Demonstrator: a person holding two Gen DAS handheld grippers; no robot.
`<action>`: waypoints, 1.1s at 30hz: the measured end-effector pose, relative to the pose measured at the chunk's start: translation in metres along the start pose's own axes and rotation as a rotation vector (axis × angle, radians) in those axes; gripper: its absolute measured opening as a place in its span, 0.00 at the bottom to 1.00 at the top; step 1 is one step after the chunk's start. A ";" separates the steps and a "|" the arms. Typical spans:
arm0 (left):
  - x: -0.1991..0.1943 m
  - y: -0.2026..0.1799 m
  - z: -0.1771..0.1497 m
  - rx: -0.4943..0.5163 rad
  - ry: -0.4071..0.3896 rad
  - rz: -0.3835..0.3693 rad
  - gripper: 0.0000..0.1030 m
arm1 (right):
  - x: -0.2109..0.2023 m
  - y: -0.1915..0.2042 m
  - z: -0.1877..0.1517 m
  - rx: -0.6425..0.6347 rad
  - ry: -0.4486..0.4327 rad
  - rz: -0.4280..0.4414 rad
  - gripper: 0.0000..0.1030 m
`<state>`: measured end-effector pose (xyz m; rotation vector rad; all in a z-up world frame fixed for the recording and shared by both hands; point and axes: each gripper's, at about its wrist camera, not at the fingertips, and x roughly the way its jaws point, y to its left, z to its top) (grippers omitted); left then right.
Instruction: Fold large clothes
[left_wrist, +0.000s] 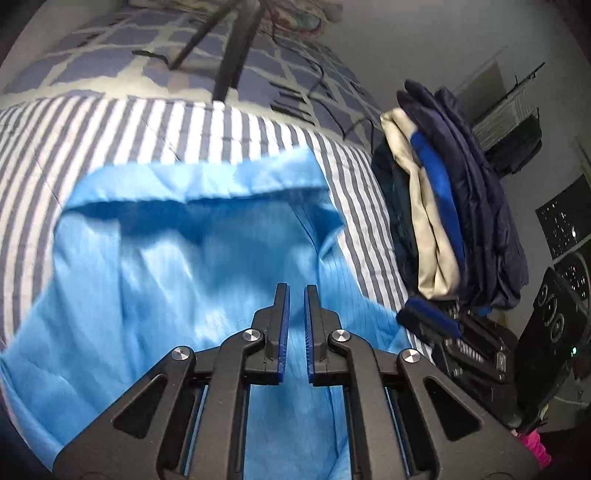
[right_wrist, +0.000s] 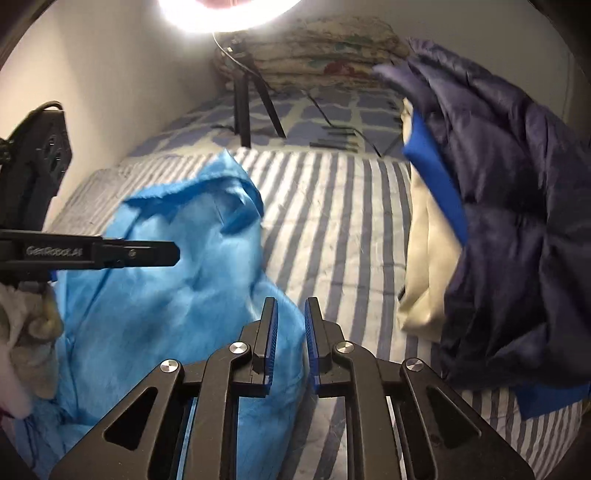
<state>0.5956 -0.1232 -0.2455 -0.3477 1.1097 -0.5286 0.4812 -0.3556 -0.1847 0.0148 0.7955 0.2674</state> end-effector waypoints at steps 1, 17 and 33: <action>0.000 0.001 0.002 -0.008 0.004 -0.007 0.04 | 0.001 0.003 0.001 -0.007 -0.001 0.018 0.13; 0.029 -0.009 0.009 0.003 0.046 -0.040 0.37 | 0.053 0.007 -0.009 0.089 0.131 0.338 0.16; 0.050 -0.010 -0.005 0.093 0.030 0.102 0.00 | 0.039 -0.007 -0.003 0.022 0.065 0.061 0.57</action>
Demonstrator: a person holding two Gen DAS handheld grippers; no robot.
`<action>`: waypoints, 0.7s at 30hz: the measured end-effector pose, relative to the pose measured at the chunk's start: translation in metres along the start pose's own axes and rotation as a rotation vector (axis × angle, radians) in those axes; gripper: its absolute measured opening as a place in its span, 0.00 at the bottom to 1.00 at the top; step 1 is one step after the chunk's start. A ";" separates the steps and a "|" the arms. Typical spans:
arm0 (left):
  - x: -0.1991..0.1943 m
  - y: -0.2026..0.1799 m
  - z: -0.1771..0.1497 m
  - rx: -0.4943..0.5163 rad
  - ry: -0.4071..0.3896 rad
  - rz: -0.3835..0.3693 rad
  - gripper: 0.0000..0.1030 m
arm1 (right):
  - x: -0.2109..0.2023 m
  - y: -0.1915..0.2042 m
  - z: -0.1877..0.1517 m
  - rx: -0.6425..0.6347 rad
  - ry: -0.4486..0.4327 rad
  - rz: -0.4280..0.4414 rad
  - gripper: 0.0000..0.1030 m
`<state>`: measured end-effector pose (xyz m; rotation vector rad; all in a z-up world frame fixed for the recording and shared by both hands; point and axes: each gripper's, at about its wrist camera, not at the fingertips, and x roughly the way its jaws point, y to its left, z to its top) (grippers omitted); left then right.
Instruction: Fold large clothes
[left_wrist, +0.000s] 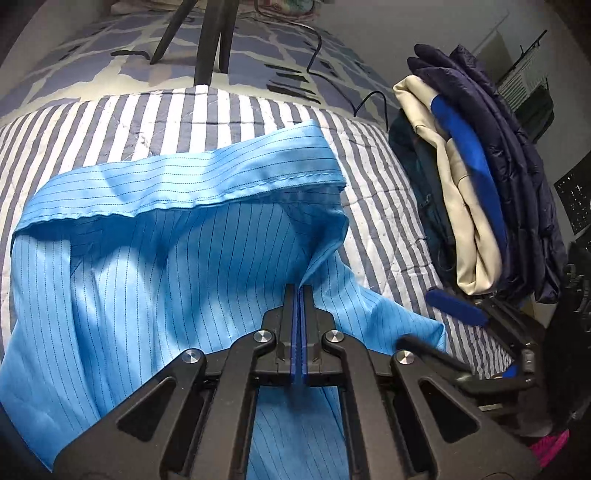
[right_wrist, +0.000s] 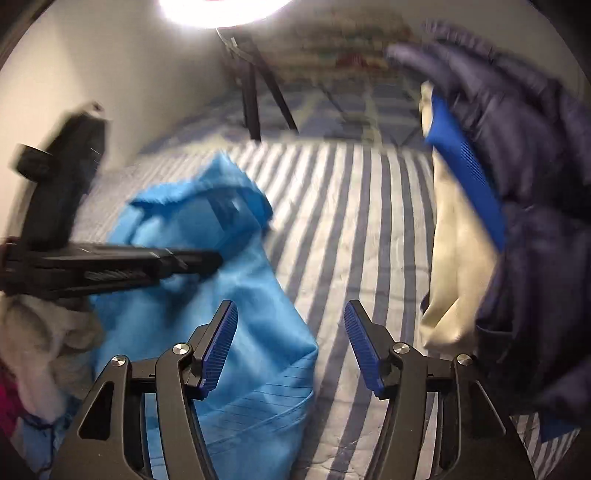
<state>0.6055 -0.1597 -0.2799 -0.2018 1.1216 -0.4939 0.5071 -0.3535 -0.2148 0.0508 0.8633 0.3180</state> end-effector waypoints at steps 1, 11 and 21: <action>0.000 0.000 0.000 0.005 -0.009 -0.002 0.00 | 0.006 -0.001 0.002 0.001 0.012 0.001 0.55; -0.059 0.007 0.006 -0.023 -0.042 -0.065 0.23 | 0.017 0.016 -0.002 -0.096 0.085 -0.136 0.03; -0.149 0.097 0.002 -0.021 -0.130 0.128 0.51 | -0.024 0.016 0.006 -0.114 -0.034 0.010 0.17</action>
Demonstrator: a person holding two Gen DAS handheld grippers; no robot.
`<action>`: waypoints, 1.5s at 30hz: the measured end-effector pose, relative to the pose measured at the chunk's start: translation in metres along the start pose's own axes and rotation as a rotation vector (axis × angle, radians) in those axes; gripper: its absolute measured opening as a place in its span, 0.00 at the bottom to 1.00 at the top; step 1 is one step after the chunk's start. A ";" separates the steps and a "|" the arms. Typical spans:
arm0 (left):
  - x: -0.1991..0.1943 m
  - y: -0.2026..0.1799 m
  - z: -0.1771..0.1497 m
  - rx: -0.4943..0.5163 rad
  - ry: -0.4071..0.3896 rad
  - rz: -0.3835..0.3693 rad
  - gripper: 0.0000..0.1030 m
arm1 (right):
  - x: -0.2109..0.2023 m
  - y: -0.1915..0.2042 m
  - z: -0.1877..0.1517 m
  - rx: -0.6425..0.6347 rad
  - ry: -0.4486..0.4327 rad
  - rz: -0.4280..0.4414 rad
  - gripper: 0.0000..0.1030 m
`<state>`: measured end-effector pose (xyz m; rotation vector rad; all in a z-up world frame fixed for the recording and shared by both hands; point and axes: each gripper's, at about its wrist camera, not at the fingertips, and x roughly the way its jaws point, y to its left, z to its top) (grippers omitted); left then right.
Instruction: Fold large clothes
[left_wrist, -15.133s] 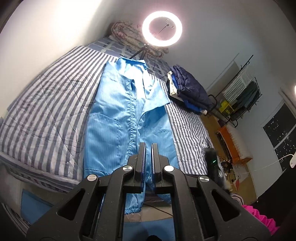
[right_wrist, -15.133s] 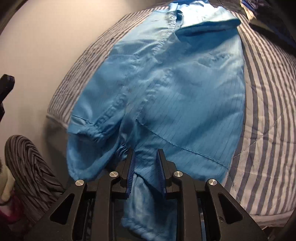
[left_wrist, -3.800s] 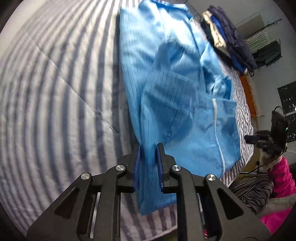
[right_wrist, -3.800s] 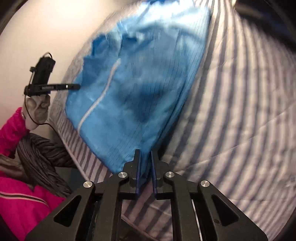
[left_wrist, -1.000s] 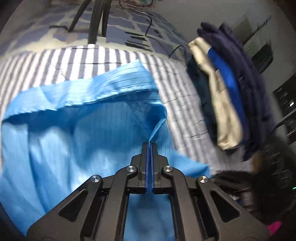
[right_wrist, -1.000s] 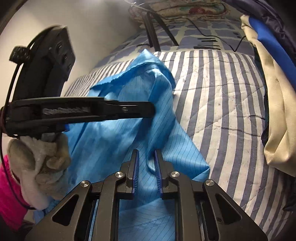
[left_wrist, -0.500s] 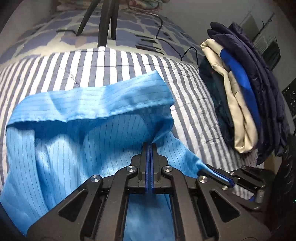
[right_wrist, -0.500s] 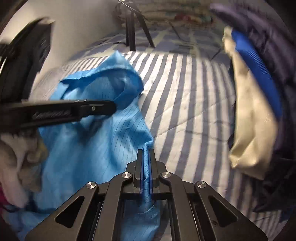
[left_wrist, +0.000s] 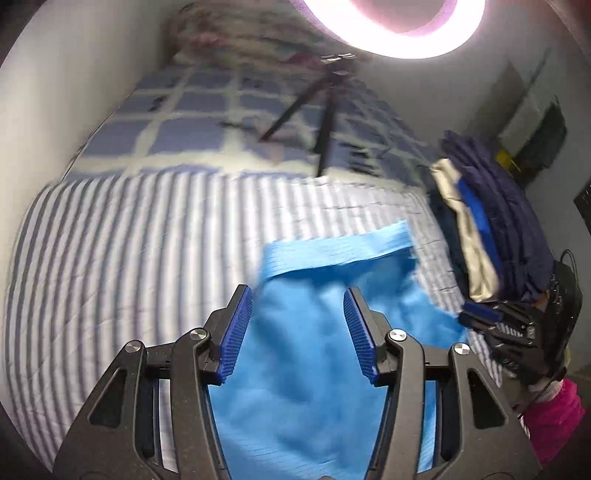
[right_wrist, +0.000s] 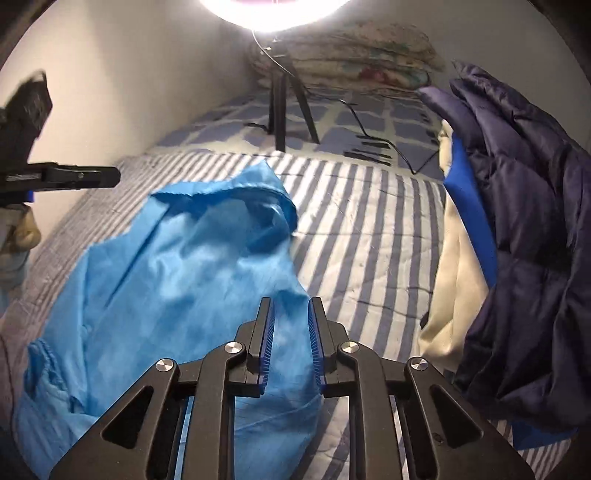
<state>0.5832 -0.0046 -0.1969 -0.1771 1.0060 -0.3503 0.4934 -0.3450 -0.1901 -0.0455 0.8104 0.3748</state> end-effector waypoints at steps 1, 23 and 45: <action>0.005 0.013 -0.002 -0.013 0.038 -0.009 0.51 | 0.000 0.001 0.000 -0.011 0.019 0.004 0.19; 0.031 -0.009 -0.025 0.062 0.067 -0.075 0.03 | 0.030 0.026 0.001 -0.036 0.083 0.055 0.03; -0.185 -0.080 -0.169 0.194 -0.068 -0.110 0.03 | -0.198 0.117 -0.089 -0.067 -0.065 0.052 0.02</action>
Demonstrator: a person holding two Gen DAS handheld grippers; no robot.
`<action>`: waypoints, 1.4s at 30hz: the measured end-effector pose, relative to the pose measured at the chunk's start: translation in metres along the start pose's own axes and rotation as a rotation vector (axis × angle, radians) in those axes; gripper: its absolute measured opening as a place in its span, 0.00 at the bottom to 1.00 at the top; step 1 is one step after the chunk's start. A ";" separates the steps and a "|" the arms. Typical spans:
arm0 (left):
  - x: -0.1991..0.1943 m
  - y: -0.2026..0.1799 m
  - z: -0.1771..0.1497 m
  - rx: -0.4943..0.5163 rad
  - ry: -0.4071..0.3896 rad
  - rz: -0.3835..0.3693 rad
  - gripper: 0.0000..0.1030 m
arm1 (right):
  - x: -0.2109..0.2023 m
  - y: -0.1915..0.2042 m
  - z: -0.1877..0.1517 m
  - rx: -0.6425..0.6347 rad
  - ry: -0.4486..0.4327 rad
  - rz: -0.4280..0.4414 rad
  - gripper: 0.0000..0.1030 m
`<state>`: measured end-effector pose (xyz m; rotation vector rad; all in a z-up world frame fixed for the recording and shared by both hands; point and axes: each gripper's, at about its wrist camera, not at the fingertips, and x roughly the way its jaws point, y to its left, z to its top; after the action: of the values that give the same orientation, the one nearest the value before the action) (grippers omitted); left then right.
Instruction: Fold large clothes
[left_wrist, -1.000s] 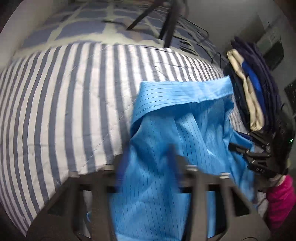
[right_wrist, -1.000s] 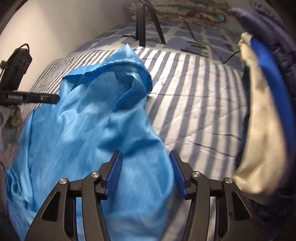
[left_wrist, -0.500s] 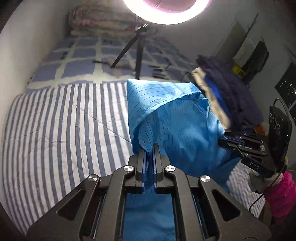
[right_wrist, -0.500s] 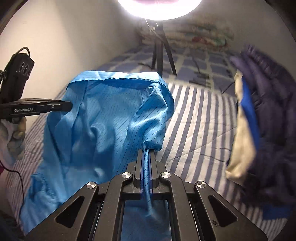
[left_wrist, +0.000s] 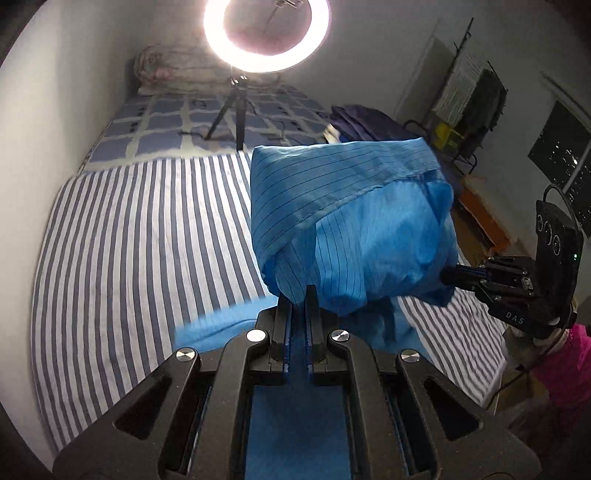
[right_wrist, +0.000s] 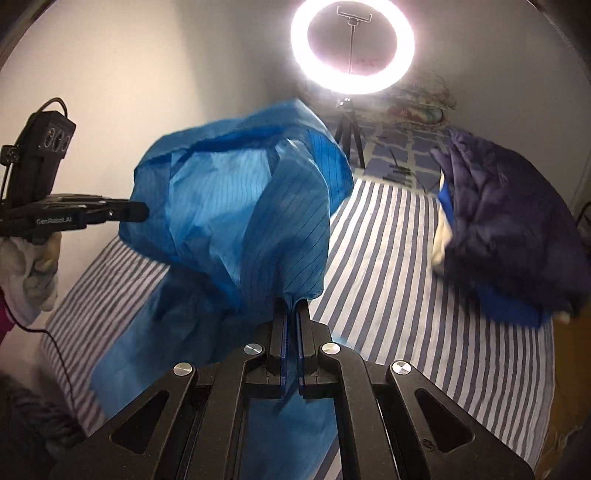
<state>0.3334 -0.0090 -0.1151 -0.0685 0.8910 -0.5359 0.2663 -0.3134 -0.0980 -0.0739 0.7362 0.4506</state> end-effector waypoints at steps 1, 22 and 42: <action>-0.005 -0.004 -0.012 0.009 0.003 0.004 0.03 | -0.004 0.004 -0.010 0.000 0.003 0.003 0.02; -0.042 -0.028 -0.213 0.122 0.198 0.071 0.22 | -0.035 0.027 -0.180 -0.022 0.178 -0.033 0.07; 0.014 0.112 -0.160 -0.565 0.128 -0.080 0.14 | 0.014 -0.032 -0.157 0.575 0.174 0.301 0.31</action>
<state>0.2669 0.1071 -0.2578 -0.5900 1.1485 -0.3515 0.1894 -0.3723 -0.2268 0.5483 1.0303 0.5063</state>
